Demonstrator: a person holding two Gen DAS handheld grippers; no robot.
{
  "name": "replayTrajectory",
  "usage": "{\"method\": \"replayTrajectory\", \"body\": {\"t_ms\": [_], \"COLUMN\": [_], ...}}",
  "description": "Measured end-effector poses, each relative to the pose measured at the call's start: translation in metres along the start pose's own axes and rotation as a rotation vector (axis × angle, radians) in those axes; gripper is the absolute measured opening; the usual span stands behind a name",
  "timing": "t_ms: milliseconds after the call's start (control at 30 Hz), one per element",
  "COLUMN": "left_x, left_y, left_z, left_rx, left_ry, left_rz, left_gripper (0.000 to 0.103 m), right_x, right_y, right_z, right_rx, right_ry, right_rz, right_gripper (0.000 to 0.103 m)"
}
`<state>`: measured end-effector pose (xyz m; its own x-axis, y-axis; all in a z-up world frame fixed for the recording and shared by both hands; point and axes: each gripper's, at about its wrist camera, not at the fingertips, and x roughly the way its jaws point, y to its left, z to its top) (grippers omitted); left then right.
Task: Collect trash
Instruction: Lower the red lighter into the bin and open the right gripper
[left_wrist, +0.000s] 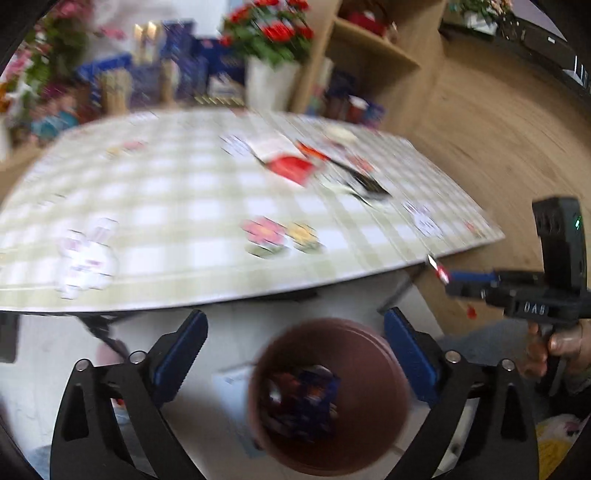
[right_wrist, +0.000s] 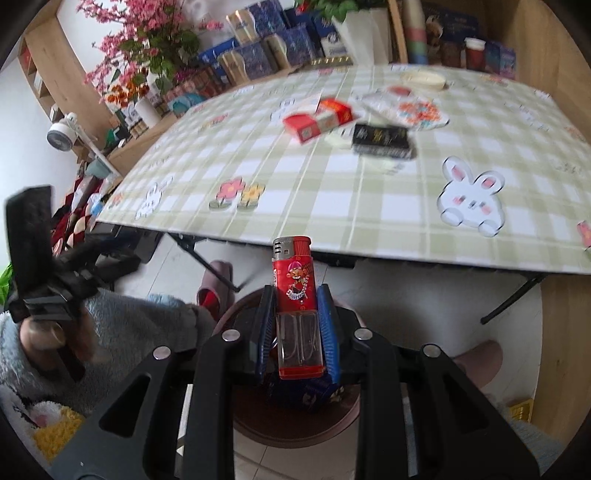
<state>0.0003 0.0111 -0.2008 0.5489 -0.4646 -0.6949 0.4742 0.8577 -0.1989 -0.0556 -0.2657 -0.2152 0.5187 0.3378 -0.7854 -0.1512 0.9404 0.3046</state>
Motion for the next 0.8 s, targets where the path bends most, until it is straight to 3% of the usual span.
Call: {"method": "replayTrajectory", "body": {"t_ms": [233,500,800], "left_x": [-0.02,-0.022,-0.019], "left_y": [0.022,0.037,0.037], "left_z": [-0.016,-0.023,-0.026], "left_rx": [0.014,-0.027,-0.027], "left_ry": [-0.095,-0.11,-0.104], "left_rz": [0.167,0.192,0.184], "left_gripper": [0.097,0.097,0.097], "right_x": [0.033,0.084,0.14], "right_y": [0.016,0.039,0.072], "right_z": [-0.009,-0.019,-0.054], "right_rx": [-0.025,-0.074,-0.168], "right_ry": [0.113,0.255,0.473], "right_rz": [0.026,0.061,0.084], "right_gripper": [0.027,0.027,0.027]}}
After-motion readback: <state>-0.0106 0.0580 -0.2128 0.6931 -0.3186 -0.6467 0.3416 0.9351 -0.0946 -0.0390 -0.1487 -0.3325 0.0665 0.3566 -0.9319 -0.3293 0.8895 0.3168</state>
